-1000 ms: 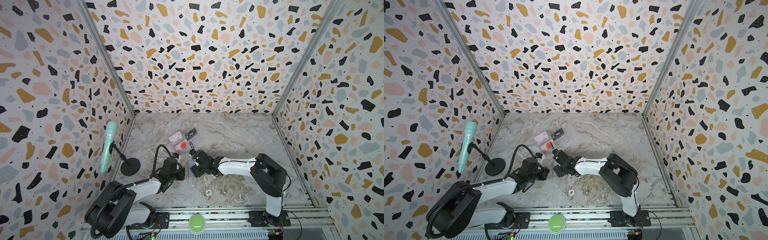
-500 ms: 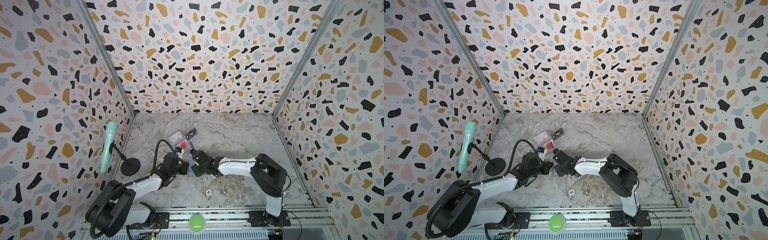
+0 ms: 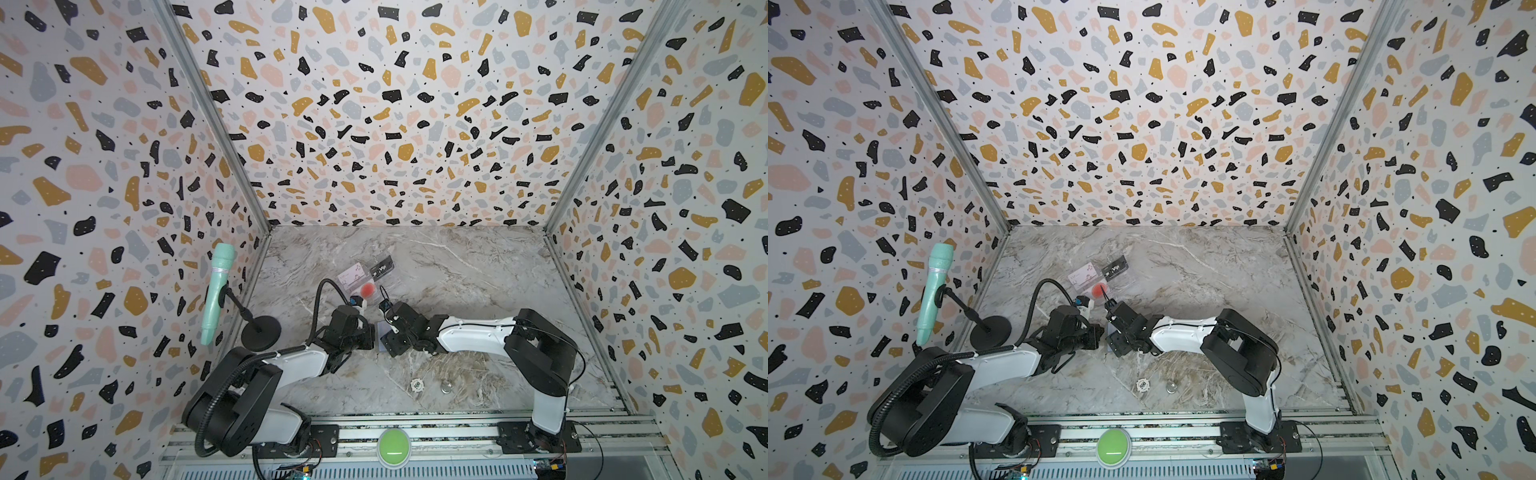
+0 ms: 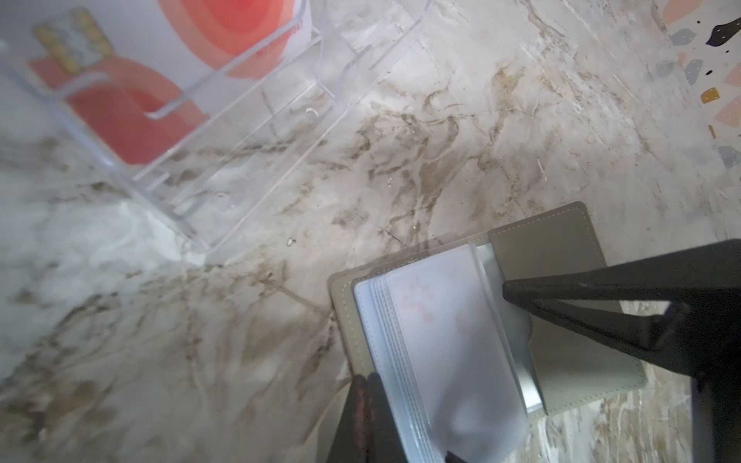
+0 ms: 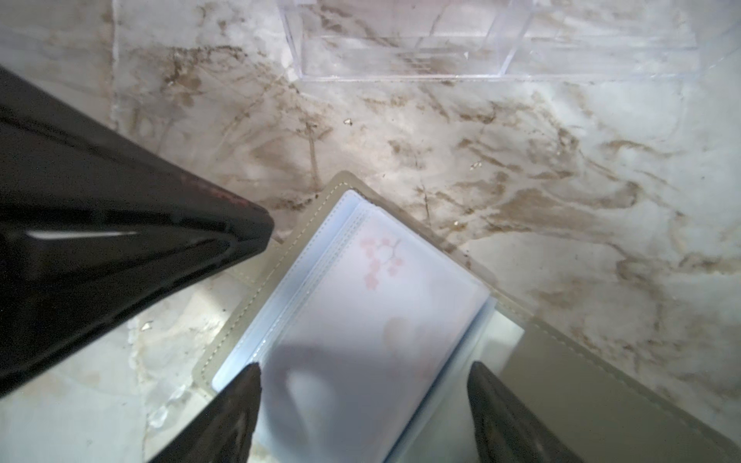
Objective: Take the credit cards out of the card holder
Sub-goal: Flip over the card slot in the card holder.
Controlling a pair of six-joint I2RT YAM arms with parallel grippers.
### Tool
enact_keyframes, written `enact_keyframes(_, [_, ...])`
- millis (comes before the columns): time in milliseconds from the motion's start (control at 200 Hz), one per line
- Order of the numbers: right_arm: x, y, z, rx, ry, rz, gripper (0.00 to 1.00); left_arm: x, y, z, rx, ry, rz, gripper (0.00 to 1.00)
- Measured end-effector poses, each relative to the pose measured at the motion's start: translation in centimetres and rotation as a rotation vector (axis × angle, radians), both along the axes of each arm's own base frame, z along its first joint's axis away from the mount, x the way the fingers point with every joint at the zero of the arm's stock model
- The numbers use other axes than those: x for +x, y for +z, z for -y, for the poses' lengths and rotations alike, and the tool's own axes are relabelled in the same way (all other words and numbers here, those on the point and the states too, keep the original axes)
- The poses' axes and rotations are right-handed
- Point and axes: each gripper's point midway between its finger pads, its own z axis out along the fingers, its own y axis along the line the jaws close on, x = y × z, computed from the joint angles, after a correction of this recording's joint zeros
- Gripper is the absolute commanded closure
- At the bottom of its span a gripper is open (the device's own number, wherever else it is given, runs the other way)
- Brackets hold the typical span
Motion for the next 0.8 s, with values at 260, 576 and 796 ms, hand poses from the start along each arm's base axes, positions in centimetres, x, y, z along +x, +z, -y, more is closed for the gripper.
enact_keyframes(260, [0.1, 0.2, -0.5, -0.016, 0.004, 0.015, 0.18, -0.4, -0.9, -0.4, 0.018, 0.009, -0.023, 1.0])
enact_keyframes(576, [0.6, -0.4, -0.2, -0.059, -0.013, 0.03, 0.22, -1.0, -1.4, -0.7, 0.023, 0.009, -0.032, 1.0])
enact_keyframes(796, [0.9, -0.5, 0.4, -0.09, -0.033, 0.052, 0.31, -1.2, -1.4, -0.8, 0.023, 0.009, -0.033, 1.0])
